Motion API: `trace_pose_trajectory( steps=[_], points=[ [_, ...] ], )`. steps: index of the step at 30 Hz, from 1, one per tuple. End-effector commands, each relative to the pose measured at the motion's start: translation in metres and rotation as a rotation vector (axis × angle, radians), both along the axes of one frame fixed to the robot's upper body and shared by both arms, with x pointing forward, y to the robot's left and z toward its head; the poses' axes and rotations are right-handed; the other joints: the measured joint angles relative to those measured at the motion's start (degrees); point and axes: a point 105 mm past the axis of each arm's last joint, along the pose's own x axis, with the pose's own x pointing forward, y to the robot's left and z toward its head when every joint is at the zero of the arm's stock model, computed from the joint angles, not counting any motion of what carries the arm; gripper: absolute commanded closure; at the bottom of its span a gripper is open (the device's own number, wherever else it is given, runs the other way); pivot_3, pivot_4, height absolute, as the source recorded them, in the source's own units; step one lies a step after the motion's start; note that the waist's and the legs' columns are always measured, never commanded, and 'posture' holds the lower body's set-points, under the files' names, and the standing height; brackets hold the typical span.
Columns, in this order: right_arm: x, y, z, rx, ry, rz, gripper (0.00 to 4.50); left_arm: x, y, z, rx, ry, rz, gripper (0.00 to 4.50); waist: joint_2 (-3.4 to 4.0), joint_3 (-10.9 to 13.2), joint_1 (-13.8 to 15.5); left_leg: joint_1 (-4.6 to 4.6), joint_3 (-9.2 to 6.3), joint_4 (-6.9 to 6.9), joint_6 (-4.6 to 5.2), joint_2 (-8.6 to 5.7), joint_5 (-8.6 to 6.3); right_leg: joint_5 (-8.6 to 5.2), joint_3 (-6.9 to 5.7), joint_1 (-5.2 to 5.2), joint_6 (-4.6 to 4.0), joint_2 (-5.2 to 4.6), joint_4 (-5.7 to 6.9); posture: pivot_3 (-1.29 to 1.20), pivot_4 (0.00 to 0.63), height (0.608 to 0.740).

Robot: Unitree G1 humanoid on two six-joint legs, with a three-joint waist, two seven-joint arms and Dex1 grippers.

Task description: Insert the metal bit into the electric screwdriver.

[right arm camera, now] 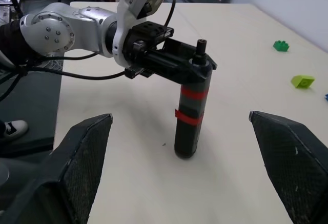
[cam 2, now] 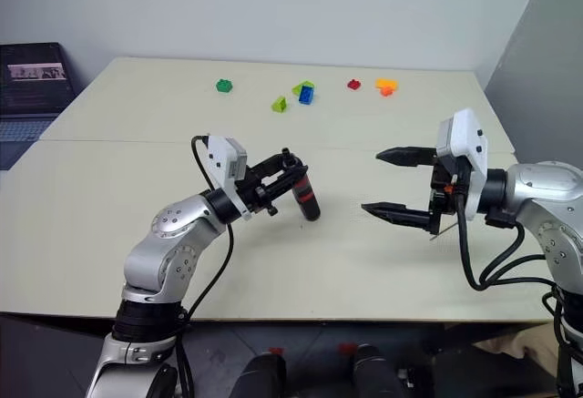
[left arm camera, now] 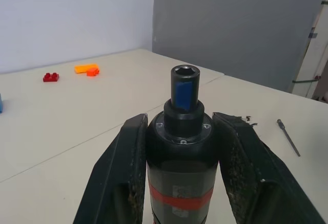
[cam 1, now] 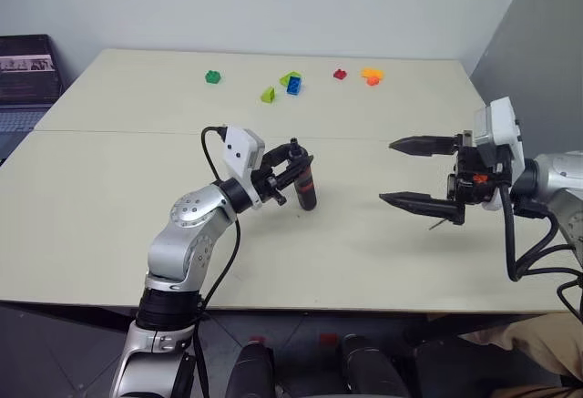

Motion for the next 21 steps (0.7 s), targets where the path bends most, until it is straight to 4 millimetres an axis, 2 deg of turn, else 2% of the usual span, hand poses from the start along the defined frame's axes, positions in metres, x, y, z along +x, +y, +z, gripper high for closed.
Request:
trace_pose_trajectory(
  steps=[1,3,5,11,14,21],
  points=[
    [0.005,-0.008,0.004,-0.059,-0.045,-0.022,0.00,-0.002,-0.006,0.004,0.004,-0.018,-0.009,2.87,0.00,0.00,0.00,0.00,0.00,0.00,0.00,0.00,0.00,0.00,0.00,0.00,0.00,0.00,0.00,0.00,0.150,0.740],
    [0.015,-0.020,-0.003,-0.170,-0.065,-0.051,0.00,-0.001,-0.009,0.005,0.017,-0.031,-0.013,2.87,0.00,0.00,0.01,0.00,0.01,0.00,0.00,-0.01,0.00,0.00,0.01,0.00,0.00,0.00,0.00,0.00,0.150,0.740],
    [0.027,-0.041,-0.015,-0.352,-0.084,-0.077,0.00,-0.001,-0.015,0.006,0.035,-0.047,-0.025,2.87,0.00,0.00,-0.01,0.00,0.01,0.01,0.00,-0.01,0.00,0.00,0.00,0.00,0.00,0.00,-0.02,0.00,0.150,0.740],
    [0.043,-0.088,-0.048,-0.816,-0.067,0.060,0.00,-0.002,-0.027,0.004,0.070,-0.068,-0.057,2.88,0.01,0.01,-0.13,0.12,0.16,-0.06,-0.01,0.00,-0.01,-0.02,0.06,0.02,-0.01,-0.03,-0.12,0.00,0.150,0.740],
    [0.054,-0.101,-0.061,-0.962,-0.051,0.132,0.00,-0.002,-0.030,0.003,0.072,-0.067,-0.061,2.88,0.04,0.02,-0.30,0.14,0.18,-0.11,-0.01,0.00,0.00,-0.01,0.08,0.01,-0.01,-0.03,-0.12,0.00,0.150,0.740],
    [0.078,-0.112,-0.086,-1.135,-0.037,0.231,0.00,-0.003,-0.029,0.002,0.073,-0.063,-0.052,2.88,0.08,0.04,-0.96,0.21,0.17,-0.12,-0.01,-0.01,0.00,0.00,0.10,0.14,-0.03,-0.04,-0.09,0.00,0.150,0.740]
  ],
)
